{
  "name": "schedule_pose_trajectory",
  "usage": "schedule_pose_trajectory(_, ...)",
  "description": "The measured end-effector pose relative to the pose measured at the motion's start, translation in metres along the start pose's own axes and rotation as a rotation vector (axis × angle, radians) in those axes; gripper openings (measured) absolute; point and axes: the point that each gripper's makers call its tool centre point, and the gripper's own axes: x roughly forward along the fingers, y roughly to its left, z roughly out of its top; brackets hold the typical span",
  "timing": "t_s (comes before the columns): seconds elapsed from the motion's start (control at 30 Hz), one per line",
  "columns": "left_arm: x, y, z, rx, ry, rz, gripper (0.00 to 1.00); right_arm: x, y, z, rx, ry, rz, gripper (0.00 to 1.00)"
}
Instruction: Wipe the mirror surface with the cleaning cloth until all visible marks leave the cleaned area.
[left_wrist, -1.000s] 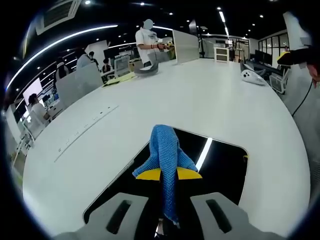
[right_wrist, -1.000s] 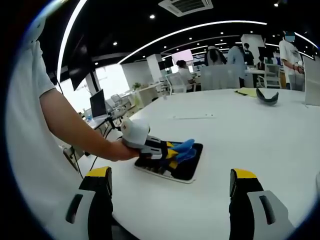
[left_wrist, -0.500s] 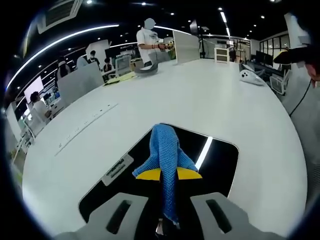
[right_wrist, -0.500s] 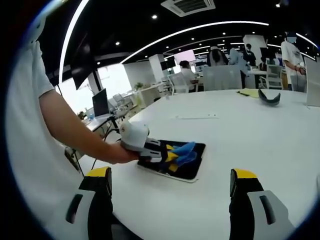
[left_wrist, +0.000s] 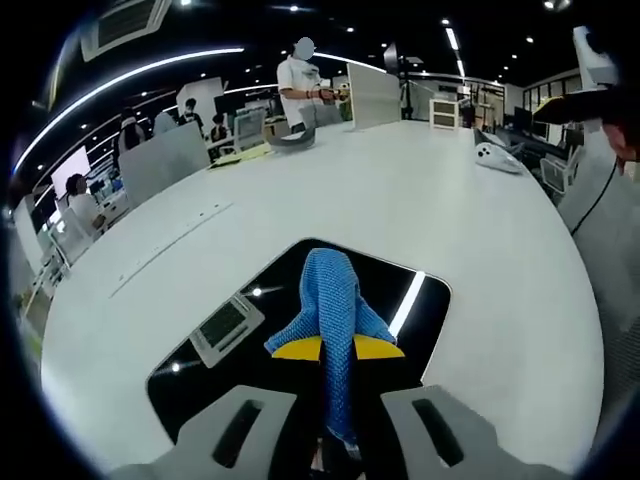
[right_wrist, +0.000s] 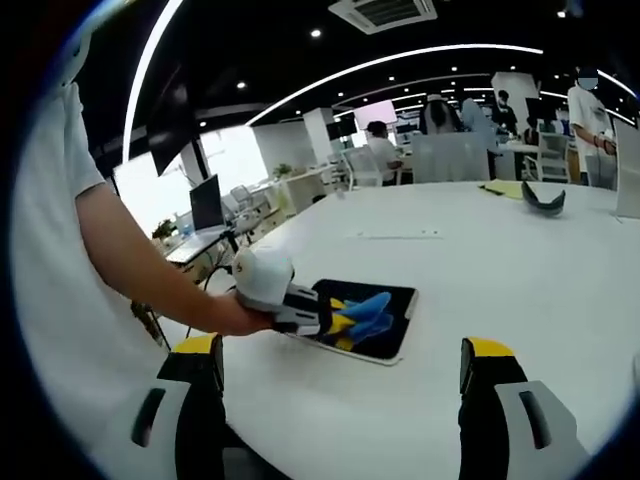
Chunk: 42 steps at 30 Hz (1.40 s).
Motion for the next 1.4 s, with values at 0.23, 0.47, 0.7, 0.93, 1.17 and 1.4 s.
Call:
schedule_pose_trajectory(0.23,-0.008,-0.008,-0.005,-0.001,-0.001,0.001,0.07,-0.002,0.006,-0.001,-0.008,0.000,0.007,0.98)
schedule_pose_trajectory(0.47,-0.014,-0.013,-0.008,-0.008,0.002,0.007,0.07,-0.004,0.011,-0.003,-0.013,-0.001,0.013,0.98)
schedule_pose_trajectory(0.7,-0.020,-0.020,-0.012,-0.011,0.002,0.008,0.07,-0.008,0.012,-0.005,-0.016,0.001,0.017,0.98)
schedule_pose_trajectory(0.93,-0.025,-0.024,-0.015,-0.013,0.004,0.010,0.07,-0.009,0.012,-0.003,-0.025,0.003,0.021,0.98)
schedule_pose_trajectory(1.17,-0.026,-0.024,-0.016,-0.023,0.006,0.016,0.07,-0.010,0.012,-0.001,-0.036,0.004,0.028,0.98)
schedule_pose_trajectory(1.4,-0.027,-0.025,-0.017,-0.032,0.005,0.014,0.07,-0.011,0.010,-0.001,-0.040,0.008,0.027,0.98)
